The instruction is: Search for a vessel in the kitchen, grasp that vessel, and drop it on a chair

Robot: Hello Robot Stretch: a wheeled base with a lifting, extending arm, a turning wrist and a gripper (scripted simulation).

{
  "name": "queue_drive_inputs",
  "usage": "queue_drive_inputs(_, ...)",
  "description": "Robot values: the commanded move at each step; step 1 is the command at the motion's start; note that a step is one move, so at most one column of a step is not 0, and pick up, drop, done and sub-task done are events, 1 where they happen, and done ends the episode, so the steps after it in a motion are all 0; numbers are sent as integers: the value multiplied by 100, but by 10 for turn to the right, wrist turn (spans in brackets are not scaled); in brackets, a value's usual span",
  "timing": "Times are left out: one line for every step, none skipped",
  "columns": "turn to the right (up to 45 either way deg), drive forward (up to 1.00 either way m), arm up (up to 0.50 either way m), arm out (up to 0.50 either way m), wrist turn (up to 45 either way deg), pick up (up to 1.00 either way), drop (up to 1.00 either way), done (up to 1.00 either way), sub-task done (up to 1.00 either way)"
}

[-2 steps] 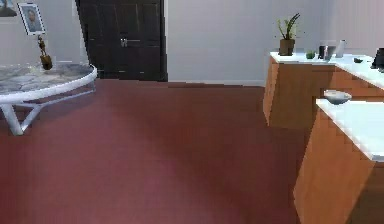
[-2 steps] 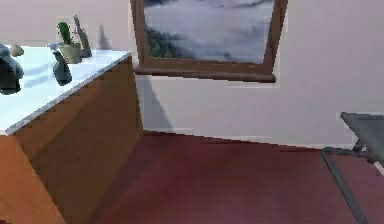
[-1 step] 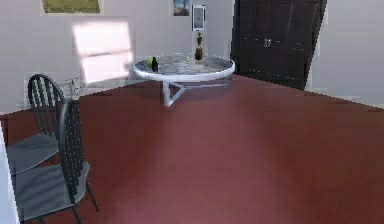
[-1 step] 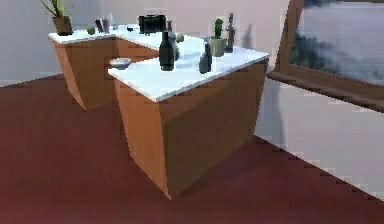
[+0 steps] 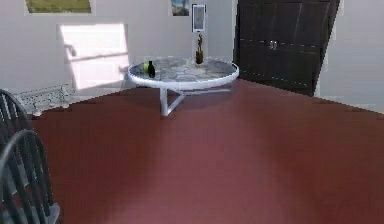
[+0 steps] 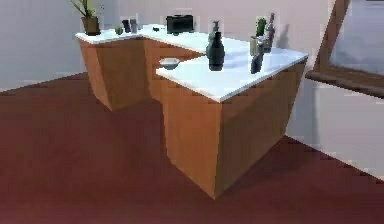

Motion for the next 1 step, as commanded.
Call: queue_drive_inputs(-450, 0, 0, 0, 0, 0, 0, 0, 0)
